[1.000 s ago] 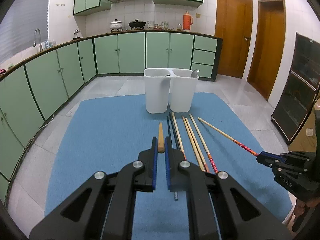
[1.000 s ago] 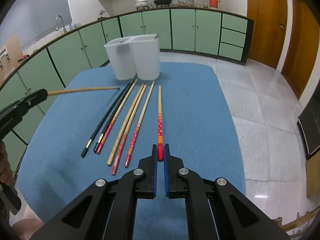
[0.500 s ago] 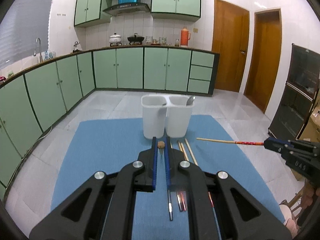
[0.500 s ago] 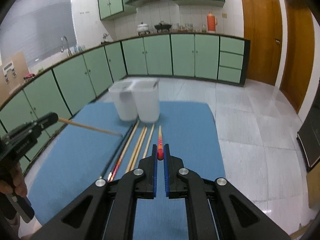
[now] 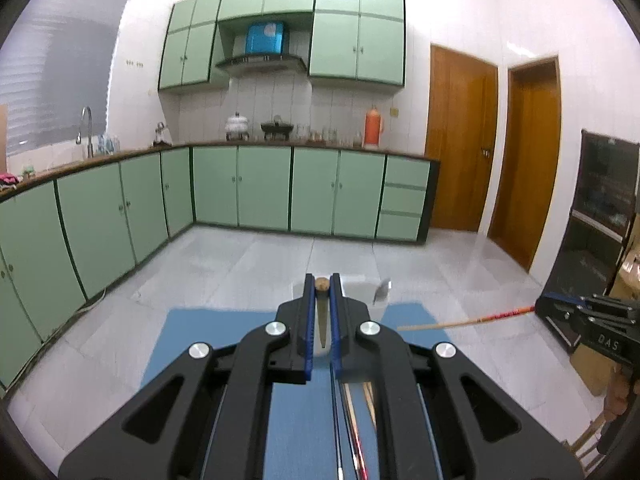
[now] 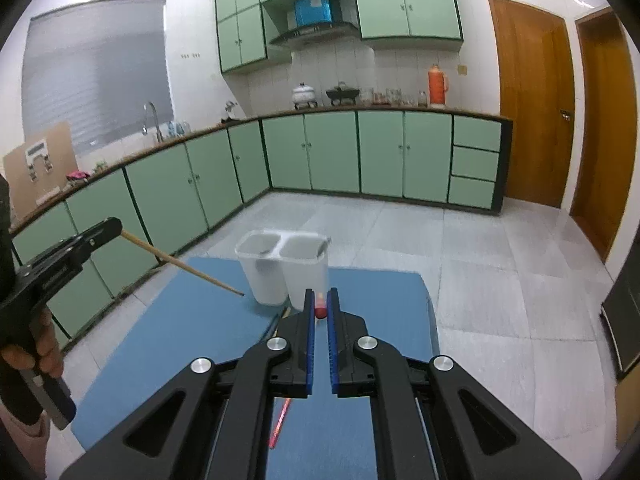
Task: Organize utensils
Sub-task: 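Carry both chopsticks to the holder and open both tools to drop them in, then withdraw both tools from the holder back over the chopsticks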
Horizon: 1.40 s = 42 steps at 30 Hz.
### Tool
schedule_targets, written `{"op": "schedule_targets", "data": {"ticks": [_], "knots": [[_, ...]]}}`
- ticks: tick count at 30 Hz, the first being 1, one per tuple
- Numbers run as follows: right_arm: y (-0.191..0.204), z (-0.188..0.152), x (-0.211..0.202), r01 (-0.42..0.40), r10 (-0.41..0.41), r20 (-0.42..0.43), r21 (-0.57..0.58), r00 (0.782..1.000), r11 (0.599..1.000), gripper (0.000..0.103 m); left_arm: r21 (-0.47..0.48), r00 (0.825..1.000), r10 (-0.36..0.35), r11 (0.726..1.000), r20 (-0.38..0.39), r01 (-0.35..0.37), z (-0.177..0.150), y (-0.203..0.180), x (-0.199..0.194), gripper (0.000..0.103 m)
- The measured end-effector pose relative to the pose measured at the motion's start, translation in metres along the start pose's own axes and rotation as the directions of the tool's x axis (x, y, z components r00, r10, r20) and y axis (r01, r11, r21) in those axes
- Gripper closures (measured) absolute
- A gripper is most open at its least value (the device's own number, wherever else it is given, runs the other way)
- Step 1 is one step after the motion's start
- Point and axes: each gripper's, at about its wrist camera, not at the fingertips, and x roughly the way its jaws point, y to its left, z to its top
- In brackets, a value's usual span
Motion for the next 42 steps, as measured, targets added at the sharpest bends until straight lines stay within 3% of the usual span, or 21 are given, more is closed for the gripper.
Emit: {"op": "schedule_targets", "data": {"ticks": [7, 11, 25, 33, 37, 39, 42], "knots": [[0.005, 0.045, -0.006, -0.042, 0.045, 0.071, -0.046, 0.996, 0.998, 0.097, -0.002, 0.995, 0.01, 1.0, 0.104, -0.01, 0.041, -0.002, 0.003, 0.097], [0.007, 0.068, 0.011, -0.05, 0.055, 0.077, -0.06, 0.996, 0.997, 0.097, -0.002, 0.993, 0.01, 1.0, 0.116, -0.01, 0.055, -0.007, 0.019, 0.097], [0.026, 0.088, 0.132, -0.064, 0.056, -0.083, -0.095, 0.995, 0.993, 0.097, -0.01, 1.0, 0.004, 1.0, -0.03, -0.004, 0.053, -0.001, 0.131, 0.097], [0.016, 0.082, 0.166, -0.082, 0.075, -0.133, -0.048, 0.988, 0.995, 0.097, -0.017, 0.993, -0.012, 1.0, -0.116, 0.011, 0.043, 0.012, 0.168, 0.095], [0.01, 0.079, 0.162, -0.06, 0.057, -0.118, -0.027, 0.991, 0.998, 0.087, -0.021, 0.994, -0.001, 1.0, -0.107, -0.002, 0.038, 0.017, 0.163, 0.072], [0.008, 0.078, 0.157, -0.048, 0.046, -0.1, -0.018, 0.994, 0.999, 0.079, -0.028, 0.994, -0.003, 1.0, -0.108, 0.0, 0.036, 0.018, 0.16, 0.07], [0.006, 0.072, 0.141, -0.011, 0.01, -0.066, -0.019, 0.998, 1.0, 0.063, -0.021, 0.996, 0.004, 1.0, -0.091, -0.006, 0.034, 0.017, 0.146, 0.058]]}}
